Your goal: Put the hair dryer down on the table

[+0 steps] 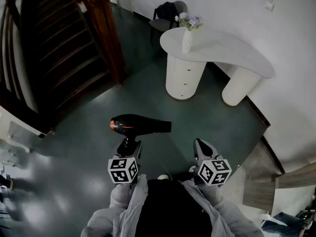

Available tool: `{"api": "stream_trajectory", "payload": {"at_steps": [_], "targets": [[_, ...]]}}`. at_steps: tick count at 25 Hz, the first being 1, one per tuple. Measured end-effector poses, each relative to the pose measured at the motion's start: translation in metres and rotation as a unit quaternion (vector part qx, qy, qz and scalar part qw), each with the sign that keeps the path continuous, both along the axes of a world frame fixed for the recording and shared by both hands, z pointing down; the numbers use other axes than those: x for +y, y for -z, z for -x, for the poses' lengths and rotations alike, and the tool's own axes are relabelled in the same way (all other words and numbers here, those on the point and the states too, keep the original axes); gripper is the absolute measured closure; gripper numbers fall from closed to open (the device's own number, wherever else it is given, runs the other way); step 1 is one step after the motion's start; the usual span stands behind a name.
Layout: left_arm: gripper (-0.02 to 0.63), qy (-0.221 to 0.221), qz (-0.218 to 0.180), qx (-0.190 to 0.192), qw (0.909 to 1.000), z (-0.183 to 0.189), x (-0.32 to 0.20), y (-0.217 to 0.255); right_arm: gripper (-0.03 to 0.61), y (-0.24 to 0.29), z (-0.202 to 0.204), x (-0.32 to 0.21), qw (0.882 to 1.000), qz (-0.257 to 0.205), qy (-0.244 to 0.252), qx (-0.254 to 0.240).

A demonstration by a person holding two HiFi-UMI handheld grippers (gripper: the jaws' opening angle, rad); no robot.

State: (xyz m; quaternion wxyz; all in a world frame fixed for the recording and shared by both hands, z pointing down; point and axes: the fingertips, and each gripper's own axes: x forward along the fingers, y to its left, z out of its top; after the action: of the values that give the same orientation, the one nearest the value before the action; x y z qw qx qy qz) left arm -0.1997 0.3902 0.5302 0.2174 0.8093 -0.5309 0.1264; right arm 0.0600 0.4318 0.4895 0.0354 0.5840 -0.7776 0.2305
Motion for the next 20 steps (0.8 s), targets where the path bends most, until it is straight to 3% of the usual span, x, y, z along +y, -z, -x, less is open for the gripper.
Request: {"api": "stream_trajectory", "payload": {"at_steps": [20], "targets": [[0.342,-0.012,0.013,0.005,0.9998,0.004,0.008,-0.010,0.569,-0.017,0.006,0.020,1.000,0.017,-0.016,-0.015]]}}
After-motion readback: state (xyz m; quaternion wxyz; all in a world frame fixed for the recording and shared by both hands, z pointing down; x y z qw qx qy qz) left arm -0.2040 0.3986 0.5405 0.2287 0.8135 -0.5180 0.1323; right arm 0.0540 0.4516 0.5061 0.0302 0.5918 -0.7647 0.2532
